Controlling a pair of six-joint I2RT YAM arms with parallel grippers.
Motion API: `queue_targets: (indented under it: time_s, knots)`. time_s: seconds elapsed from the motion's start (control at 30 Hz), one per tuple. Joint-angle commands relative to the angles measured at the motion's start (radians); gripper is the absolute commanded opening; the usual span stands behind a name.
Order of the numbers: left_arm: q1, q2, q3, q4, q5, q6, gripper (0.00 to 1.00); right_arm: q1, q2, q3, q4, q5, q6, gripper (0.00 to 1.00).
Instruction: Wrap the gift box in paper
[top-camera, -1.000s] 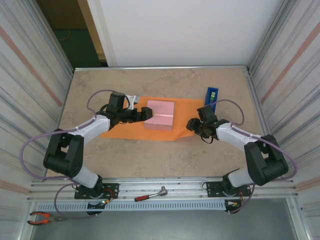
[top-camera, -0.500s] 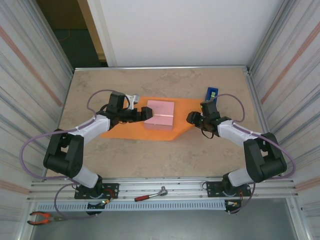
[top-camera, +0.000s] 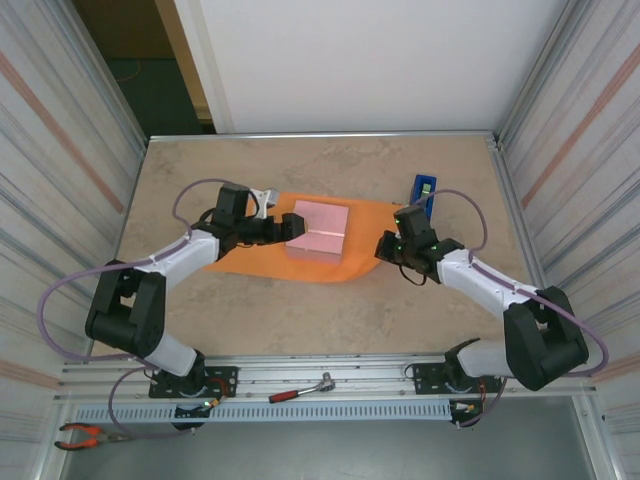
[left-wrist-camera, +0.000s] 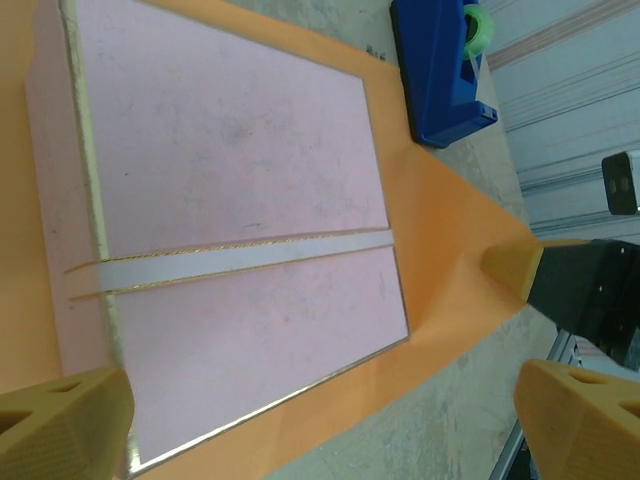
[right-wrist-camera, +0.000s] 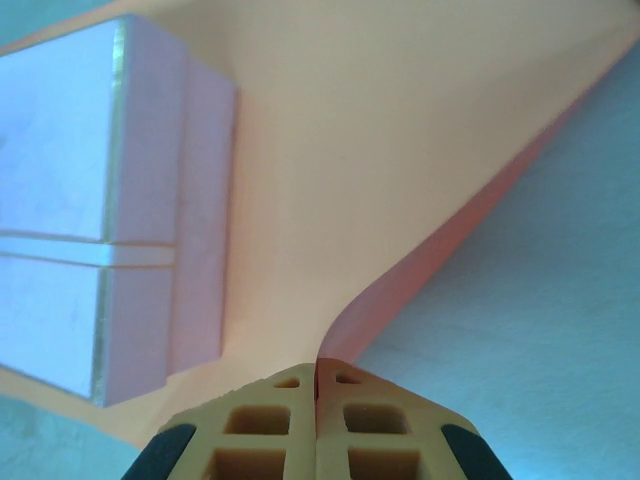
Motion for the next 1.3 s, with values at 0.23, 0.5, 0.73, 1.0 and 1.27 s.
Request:
queue_targets:
  time_s: [0.23,0.5,0.73,1.0,1.27]
  knots:
    - [0.004,-0.048,0.112,-0.077,0.02,0.0,0.98,0.175,0.085,0.206,-0.053,0.015,-0.028,0.0]
    - [0.004,-0.034,0.13,-0.075,0.04,0.007,0.98,0.23,0.108,0.216,-0.019,0.019,-0.015,0.0]
    - [-0.002,0.007,0.194,-0.09,0.099,0.007,0.97,0.269,0.112,0.229,0.029,-0.037,-0.057,0.0]
    - [-0.052,0.093,0.327,-0.194,0.112,0.061,0.97,0.301,0.125,0.249,0.073,-0.087,-0.094,0.0]
    - [-0.085,0.159,0.412,-0.283,0.076,0.104,0.96,0.31,0.121,0.255,0.086,-0.094,-0.099,0.0]
